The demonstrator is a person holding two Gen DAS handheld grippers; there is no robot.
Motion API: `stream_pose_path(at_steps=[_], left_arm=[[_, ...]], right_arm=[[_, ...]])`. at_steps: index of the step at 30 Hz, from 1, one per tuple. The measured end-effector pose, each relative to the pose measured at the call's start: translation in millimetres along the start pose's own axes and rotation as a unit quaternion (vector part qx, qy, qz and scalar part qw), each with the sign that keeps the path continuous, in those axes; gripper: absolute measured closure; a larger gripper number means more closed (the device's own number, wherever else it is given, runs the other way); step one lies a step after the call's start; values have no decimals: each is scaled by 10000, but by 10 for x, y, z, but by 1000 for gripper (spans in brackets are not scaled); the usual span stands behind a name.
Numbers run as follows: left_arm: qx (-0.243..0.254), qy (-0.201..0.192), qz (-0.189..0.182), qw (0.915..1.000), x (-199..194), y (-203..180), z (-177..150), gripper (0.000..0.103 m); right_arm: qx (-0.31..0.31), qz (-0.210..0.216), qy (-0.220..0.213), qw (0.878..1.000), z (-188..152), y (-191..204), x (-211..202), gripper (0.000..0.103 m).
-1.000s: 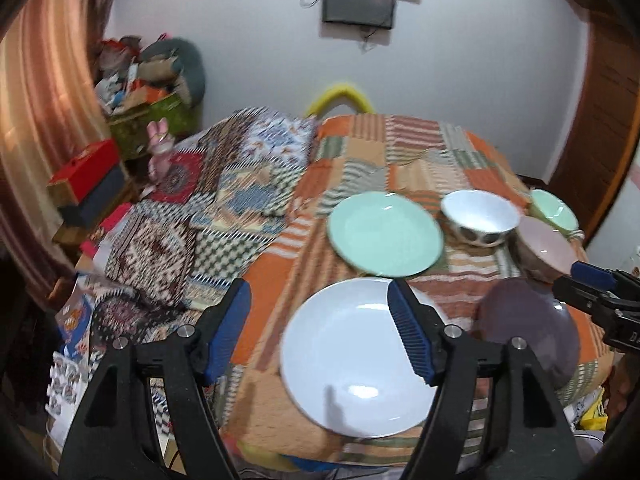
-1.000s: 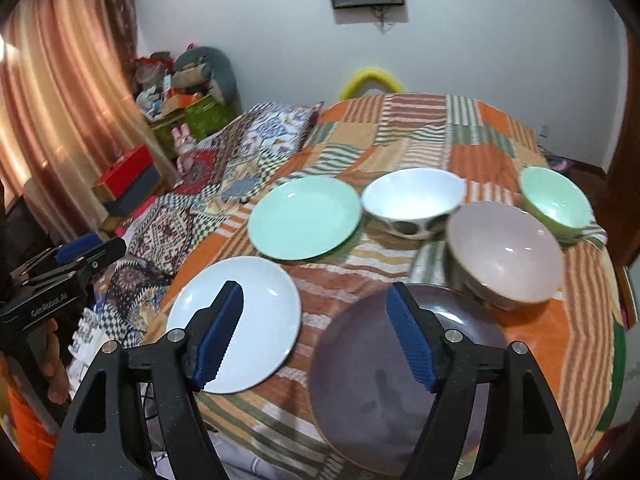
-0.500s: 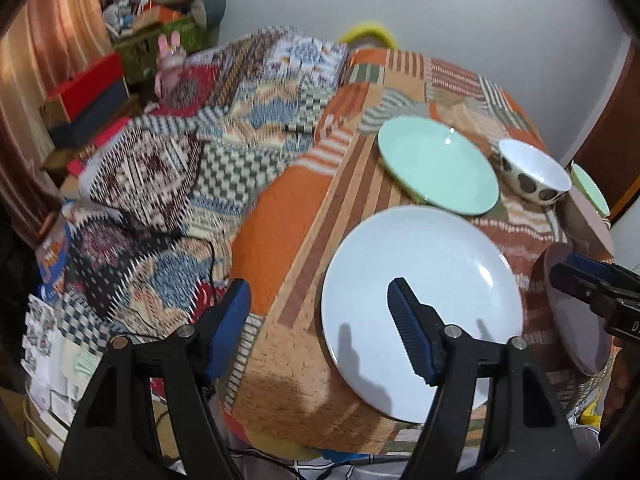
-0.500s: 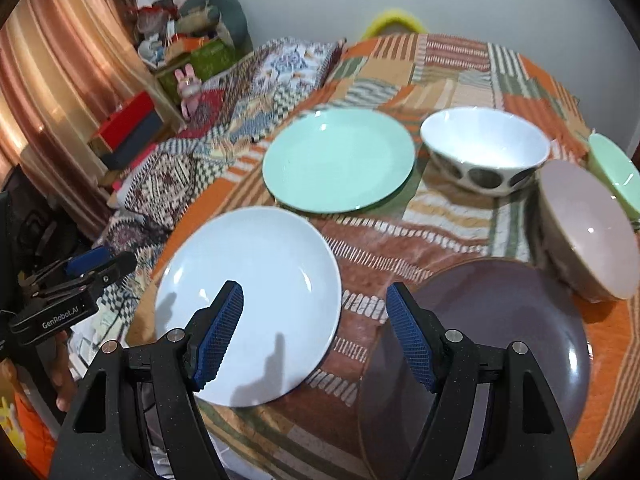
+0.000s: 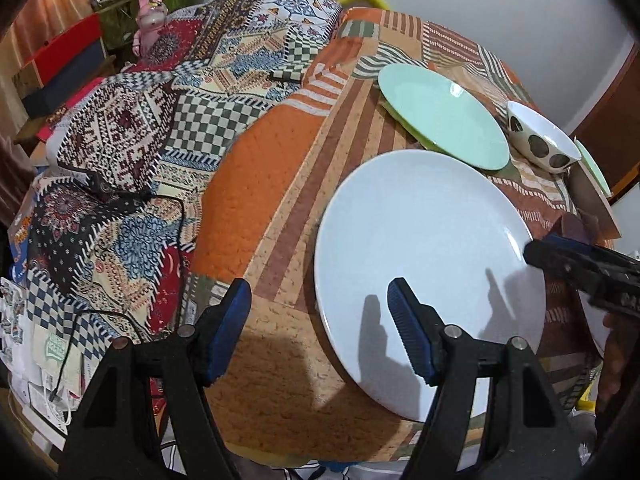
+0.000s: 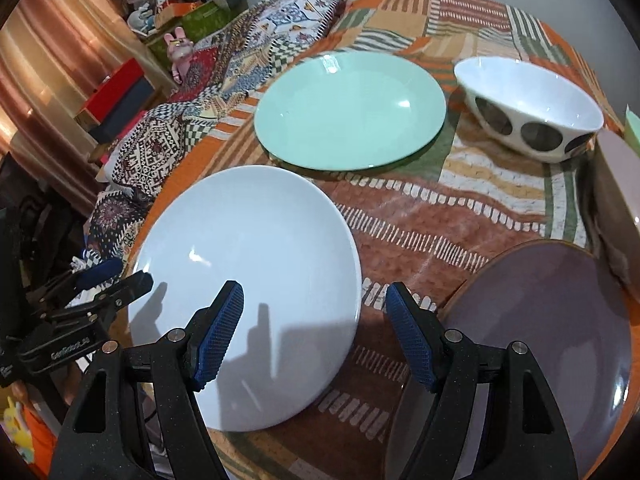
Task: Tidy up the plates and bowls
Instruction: 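Grasp the white plate rim with both grippers and lift it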
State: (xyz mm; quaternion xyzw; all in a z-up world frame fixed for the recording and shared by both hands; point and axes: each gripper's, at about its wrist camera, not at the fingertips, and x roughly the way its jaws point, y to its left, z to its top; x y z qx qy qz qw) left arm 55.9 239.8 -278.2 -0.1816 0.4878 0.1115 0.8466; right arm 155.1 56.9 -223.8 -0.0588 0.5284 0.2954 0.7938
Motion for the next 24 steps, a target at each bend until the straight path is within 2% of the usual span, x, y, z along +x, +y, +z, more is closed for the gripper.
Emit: stream_pose_path(at_steps=[2, 4, 7, 11, 15, 18, 24], left_arm=[[-8, 28, -18, 10000, 32, 2, -21, 33], [-20, 42, -9, 10000, 58, -4, -37, 35], [-3, 64, -23, 10000, 79, 1, -42, 44], [-12, 103, -104, 9999, 94, 16, -41, 55], [-29, 140, -124, 9998, 100, 36, -34, 59], [-33, 172, -123, 9998, 97, 61, -27, 63], [-11, 215, -142, 9997, 99, 64, -39, 64]], right_arm=[[58, 14, 118, 9999, 18, -13, 54, 49], [60, 24, 183, 9998, 33, -8, 80, 57], [-16, -58, 267, 9996, 28, 21, 123, 63], [-85, -189, 300, 9993, 41, 33, 158, 64], [-189, -313, 329, 9988, 42, 49, 154, 64], [-153, -229, 354, 9990, 26, 52, 138, 64], [-310, -117, 403, 9986, -47, 120, 170, 64]])
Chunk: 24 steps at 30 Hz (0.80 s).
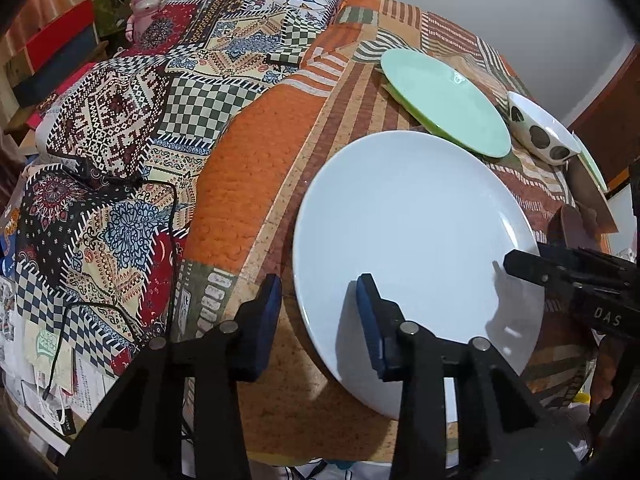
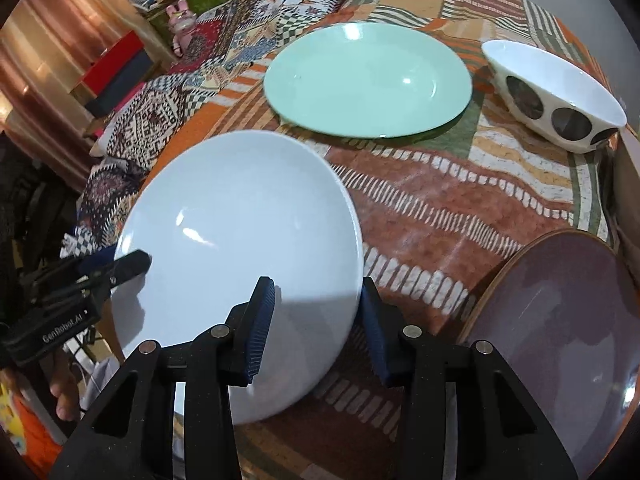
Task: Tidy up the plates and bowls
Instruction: 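Grasp the white plate rim with both grippers and lift it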
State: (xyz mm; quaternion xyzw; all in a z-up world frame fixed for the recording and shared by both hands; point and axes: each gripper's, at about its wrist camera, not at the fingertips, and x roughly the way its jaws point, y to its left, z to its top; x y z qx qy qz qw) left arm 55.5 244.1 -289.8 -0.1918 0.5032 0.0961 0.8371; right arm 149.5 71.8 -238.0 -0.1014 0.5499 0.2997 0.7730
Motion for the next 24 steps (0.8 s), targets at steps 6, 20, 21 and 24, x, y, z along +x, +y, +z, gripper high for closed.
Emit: stream_pose_path(at_steps=[6, 20, 21, 24], left_arm=[[131, -10, 64, 9999, 40, -85, 16, 64], [108, -269, 207, 9994, -136, -112, 53, 65], [95, -302, 204, 9993, -163, -114, 63, 65], [112, -454, 222, 9987, -278, -141, 96, 65]], right_arm=[[15, -105, -46, 9999, 30, 20, 55, 63], [442, 224, -264, 9984, 2, -16, -95, 77], [406, 198, -302, 9985, -2, 1, -120, 77], [357, 194, -442, 9982, 2, 24, -216, 77]])
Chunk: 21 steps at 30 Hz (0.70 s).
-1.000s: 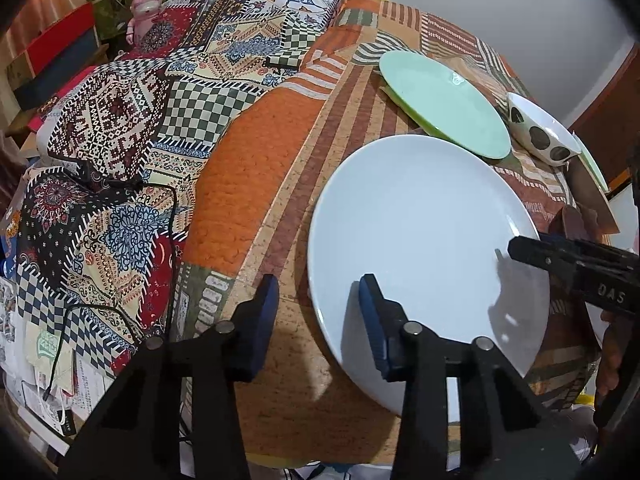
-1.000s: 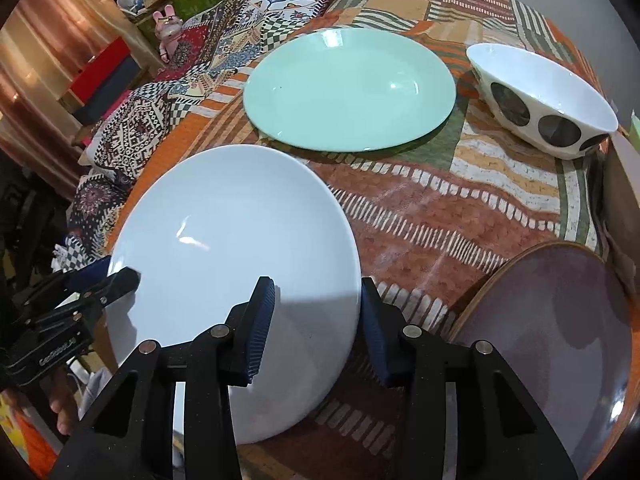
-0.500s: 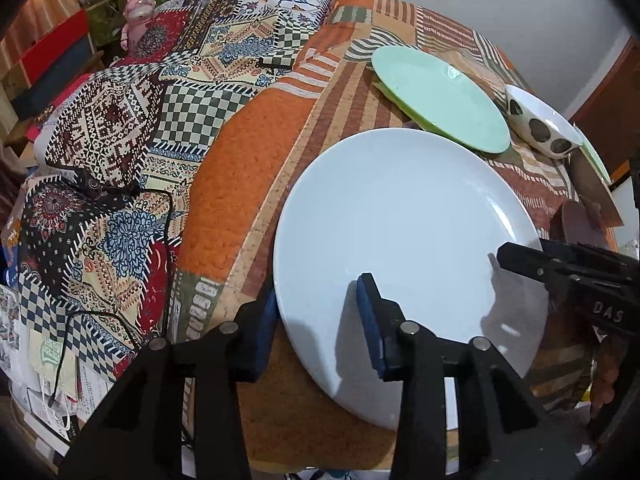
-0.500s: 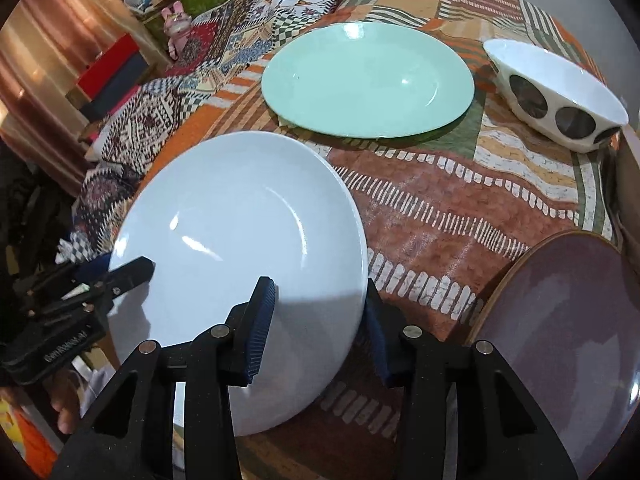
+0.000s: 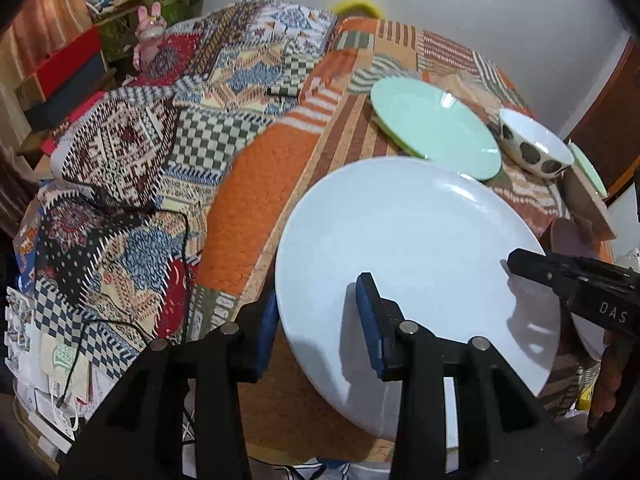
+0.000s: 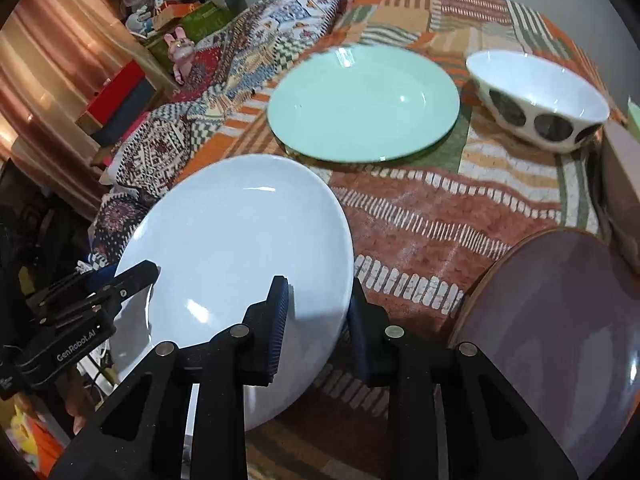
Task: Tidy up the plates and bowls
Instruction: 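Grasp the white plate rim with both grippers and lift it, then carry the white plate over the purple plate with both grippers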
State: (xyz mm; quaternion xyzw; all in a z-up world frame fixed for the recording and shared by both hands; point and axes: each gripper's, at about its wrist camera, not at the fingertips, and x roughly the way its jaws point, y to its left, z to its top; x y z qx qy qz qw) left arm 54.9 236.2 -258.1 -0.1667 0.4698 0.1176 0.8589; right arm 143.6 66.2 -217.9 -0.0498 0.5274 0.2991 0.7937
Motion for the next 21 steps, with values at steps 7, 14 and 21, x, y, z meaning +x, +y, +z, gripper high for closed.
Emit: stream_pose_path(at_steps=[7, 14, 21], left_arm=[[141, -323, -22, 9994, -278, -144, 72, 65], [314, -541, -131, 9980, -496, -362, 98, 65], [557, -685, -268, 9957, -674, -690, 118, 65]], right_arm=[[43, 48, -336, 9994, 2, -12, -259, 77], [114, 31, -702, 9975, -35, -91, -595, 77], [316, -11, -1023, 9943, -135, -266, -893, 77]])
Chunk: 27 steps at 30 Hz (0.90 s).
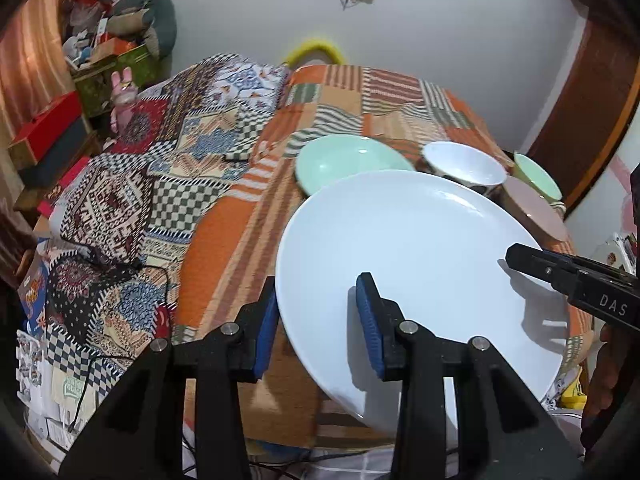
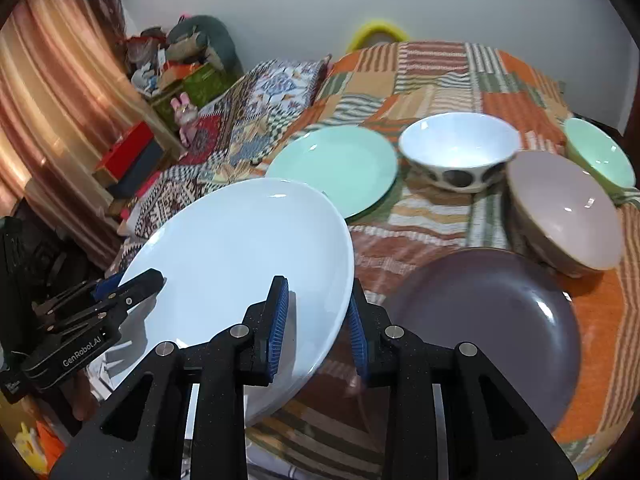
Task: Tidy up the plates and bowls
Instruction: 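Carry the white plate over the purple plate with both grippers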
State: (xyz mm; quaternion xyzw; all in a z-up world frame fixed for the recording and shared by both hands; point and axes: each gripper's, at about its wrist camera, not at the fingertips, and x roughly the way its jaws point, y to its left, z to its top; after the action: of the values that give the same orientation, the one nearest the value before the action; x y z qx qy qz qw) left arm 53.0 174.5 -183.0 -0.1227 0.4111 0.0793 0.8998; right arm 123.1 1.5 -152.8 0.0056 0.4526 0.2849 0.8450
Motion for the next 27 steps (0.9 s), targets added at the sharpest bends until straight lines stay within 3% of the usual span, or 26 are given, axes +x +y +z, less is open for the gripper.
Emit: stream_pose_path(at_steps=[15, 27], left_arm=[[519, 21, -251, 9983, -61, -810, 19, 64], [1053, 365, -413, 9929, 143, -1300, -56, 64]], right_arm=[[513, -95, -407, 9978, -201, -596, -527, 77], [1009, -207, -392, 9939, -432, -1029, -650, 77]])
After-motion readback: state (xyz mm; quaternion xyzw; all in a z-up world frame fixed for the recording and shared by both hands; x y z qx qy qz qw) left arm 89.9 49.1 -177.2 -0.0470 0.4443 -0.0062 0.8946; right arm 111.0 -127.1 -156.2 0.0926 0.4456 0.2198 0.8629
